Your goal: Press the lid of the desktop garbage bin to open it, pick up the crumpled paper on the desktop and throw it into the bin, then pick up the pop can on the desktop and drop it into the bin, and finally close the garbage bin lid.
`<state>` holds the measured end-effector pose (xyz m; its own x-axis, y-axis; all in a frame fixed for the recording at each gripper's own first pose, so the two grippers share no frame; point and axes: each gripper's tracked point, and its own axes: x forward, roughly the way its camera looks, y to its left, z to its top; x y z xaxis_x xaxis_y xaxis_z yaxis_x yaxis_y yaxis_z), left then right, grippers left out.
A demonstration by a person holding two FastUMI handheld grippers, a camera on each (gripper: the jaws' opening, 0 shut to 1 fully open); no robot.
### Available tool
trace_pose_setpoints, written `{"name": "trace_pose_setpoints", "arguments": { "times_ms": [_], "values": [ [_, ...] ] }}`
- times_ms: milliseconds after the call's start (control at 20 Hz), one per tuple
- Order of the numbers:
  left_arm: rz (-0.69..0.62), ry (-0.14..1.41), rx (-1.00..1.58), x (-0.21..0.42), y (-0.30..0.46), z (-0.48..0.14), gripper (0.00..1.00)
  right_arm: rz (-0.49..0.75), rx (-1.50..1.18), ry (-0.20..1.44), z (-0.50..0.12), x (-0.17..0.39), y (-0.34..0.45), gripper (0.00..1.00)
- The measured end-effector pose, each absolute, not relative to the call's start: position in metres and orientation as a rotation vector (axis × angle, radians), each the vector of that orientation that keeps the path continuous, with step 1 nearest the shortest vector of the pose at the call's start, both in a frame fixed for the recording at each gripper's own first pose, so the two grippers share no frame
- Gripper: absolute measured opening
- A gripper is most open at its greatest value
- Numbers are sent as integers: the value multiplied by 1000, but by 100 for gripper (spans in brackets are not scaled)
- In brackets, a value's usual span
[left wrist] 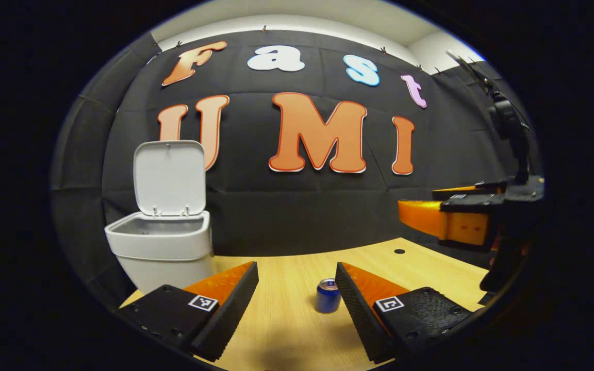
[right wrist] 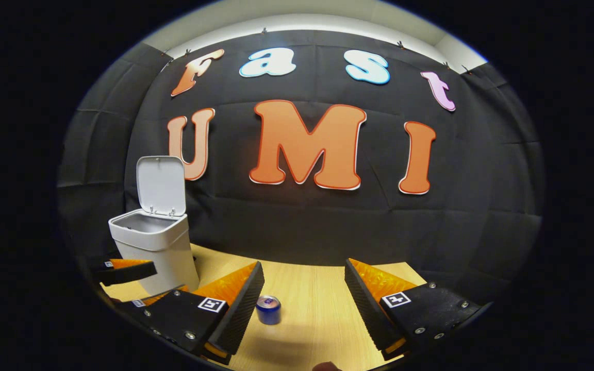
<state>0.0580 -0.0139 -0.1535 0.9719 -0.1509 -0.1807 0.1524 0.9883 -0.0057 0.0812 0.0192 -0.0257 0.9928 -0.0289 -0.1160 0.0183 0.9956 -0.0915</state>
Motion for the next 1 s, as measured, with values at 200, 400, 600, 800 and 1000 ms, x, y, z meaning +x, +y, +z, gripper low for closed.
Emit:
{"name": "trace_pose_setpoints", "arguments": {
  "times_ms": [200, 400, 600, 800, 1000],
  "values": [
    [-136, 258, 63, 93, -47, -226, 95, -69, -106, 146, -34, 73, -19, 94],
    [-155, 369, 94, 119, -80, -302, 96, -121, -122, 176, -42, 69, -58, 94],
    [-140, 436, 113, 157, -92, -355, 98, -159, -115, 192, -42, 67, -84, 94],
    [-128, 451, 115, 184, -102, -374, 98, -179, -131, 194, -39, 66, -96, 94],
    [-152, 458, 147, 203, -107, -385, 98, -190, -135, 203, -42, 68, -100, 94]
  ]
}}
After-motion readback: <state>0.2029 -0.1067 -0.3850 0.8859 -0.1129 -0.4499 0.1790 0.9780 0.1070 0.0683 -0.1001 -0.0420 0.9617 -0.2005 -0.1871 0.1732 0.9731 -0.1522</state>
